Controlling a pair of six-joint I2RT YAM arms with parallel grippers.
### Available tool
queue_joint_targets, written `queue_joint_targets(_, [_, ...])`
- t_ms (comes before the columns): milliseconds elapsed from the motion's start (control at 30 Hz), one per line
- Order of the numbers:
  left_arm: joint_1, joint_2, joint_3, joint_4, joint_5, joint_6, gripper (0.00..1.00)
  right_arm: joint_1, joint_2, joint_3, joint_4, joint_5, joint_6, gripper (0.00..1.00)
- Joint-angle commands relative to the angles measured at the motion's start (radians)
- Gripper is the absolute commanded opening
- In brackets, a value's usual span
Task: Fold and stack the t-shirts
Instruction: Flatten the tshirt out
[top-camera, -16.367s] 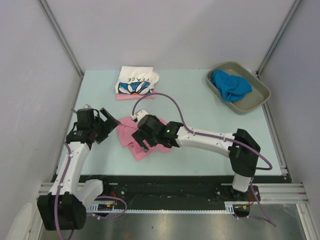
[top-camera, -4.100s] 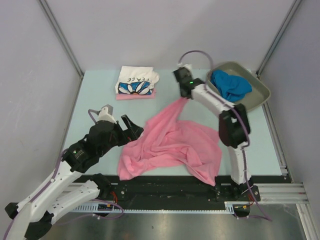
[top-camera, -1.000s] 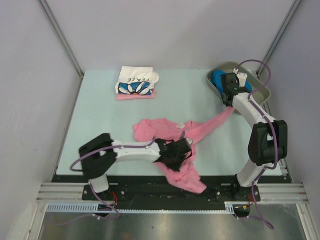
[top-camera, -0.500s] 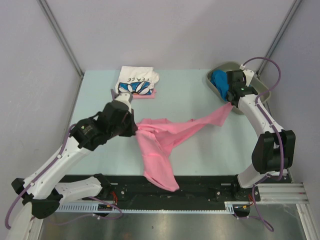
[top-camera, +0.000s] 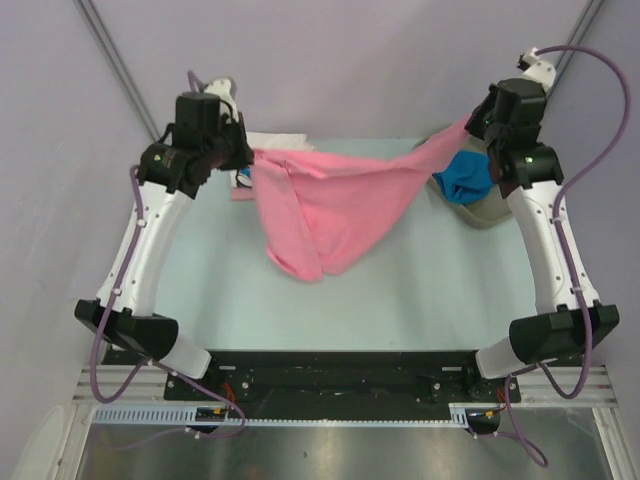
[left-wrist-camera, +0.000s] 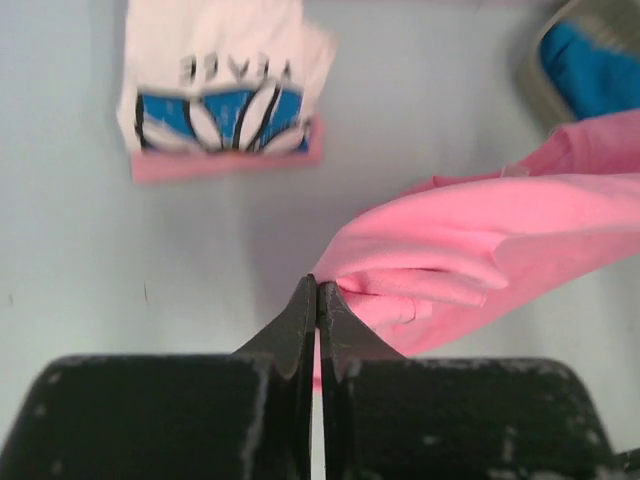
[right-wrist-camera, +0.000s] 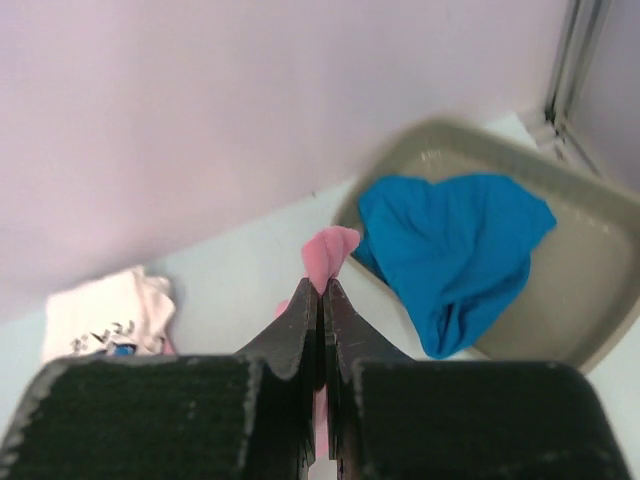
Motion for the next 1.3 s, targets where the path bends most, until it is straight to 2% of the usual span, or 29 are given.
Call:
queue_joint_targets(0, [0.047,0.022,0.368,0.012,0.119,0.121,0.0,0.006,-0.119,0.101,0.075,0.0,-0.06,0.0])
queue_joint_targets(100, [0.103,0.059,0.541,-0.055,0.22,0.134,0.0,0.036,-0.211,0.037,0.05,-0.003,-0.061,0.0])
queue_joint_targets(133, [0.11,0.044,0.542,-0.08,0.245,0.146,0.0,0.049,-0.245,0.001,0.053,0.027,-0.06,0.0])
queue_joint_targets(200, [0.108,-0.027,0.368,-0.036,0.271,0.146,0.01,0.085,-0.36,-0.142,0.057,0.03,-0.063,0.0])
queue_joint_targets(233, [0.108,-0.123,0.272,-0.011,0.288,0.141,0.01,0.101,-0.398,-0.187,0.047,0.031,-0.046,0.0])
queue_joint_targets(267, [0.108,-0.188,0.058,0.015,0.295,0.112,0.02,0.113,-0.453,-0.238,0.034,0.032,-0.039,0.0])
queue_joint_targets(333, [0.108,-0.367,-0.17,0.112,0.343,0.085,0.06,0.17,-0.497,-0.342,-0.057,0.031,-0.008,0.0])
queue_joint_targets(367, [0.108,-0.415,-0.36,0.132,0.364,0.065,0.08,0.196,-0.511,-0.373,-0.09,0.041,0.009,0.0])
queue_joint_targets(433, [0.102,-0.51,-0.505,0.143,0.389,0.057,0.12,0.295,-0.561,-0.476,-0.166,0.072,0.036,0.0])
queue_joint_targets(500, [0.094,-0.53,-0.63,0.079,0.413,0.043,0.2,0.363,-0.601,-0.526,-0.233,0.101,0.066,0.0])
queue_joint_targets(567, [0.067,-0.536,-0.698,0.031,0.438,0.022,0.43,0.449,-0.613,-0.556,-0.27,0.112,0.098,0.4])
queue_joint_targets(600, [0.032,-0.541,-0.716,-0.007,0.432,0.016,0.99,0.472,-0.613,-0.556,-0.294,0.136,0.104,0.62])
queue_joint_targets(633, [0.01,-0.552,-0.731,-0.012,0.408,0.009,1.0,0.489,-0.613,-0.554,-0.301,0.139,0.101,0.99])
queue_joint_targets(800, [-0.015,-0.671,-0.785,-0.005,0.352,-0.037,1.0,0.508,-0.598,-0.547,-0.293,0.158,0.075,1.0])
queue_joint_targets(933, [-0.048,-0.681,-0.823,-0.011,0.407,-0.053,1.0,0.526,-0.525,-0.547,-0.259,0.126,0.038,1.0])
queue_joint_targets(1100, [-0.215,-0.713,-0.947,-0.006,0.216,-0.228,1.0,0.584,-0.33,-0.548,-0.203,0.048,-0.031,1.0])
queue_joint_targets(1267, [-0.274,-0.769,-1.042,-0.113,-0.003,-0.406,1.0,0.61,-0.152,-0.551,-0.146,0.0,-0.032,1.0])
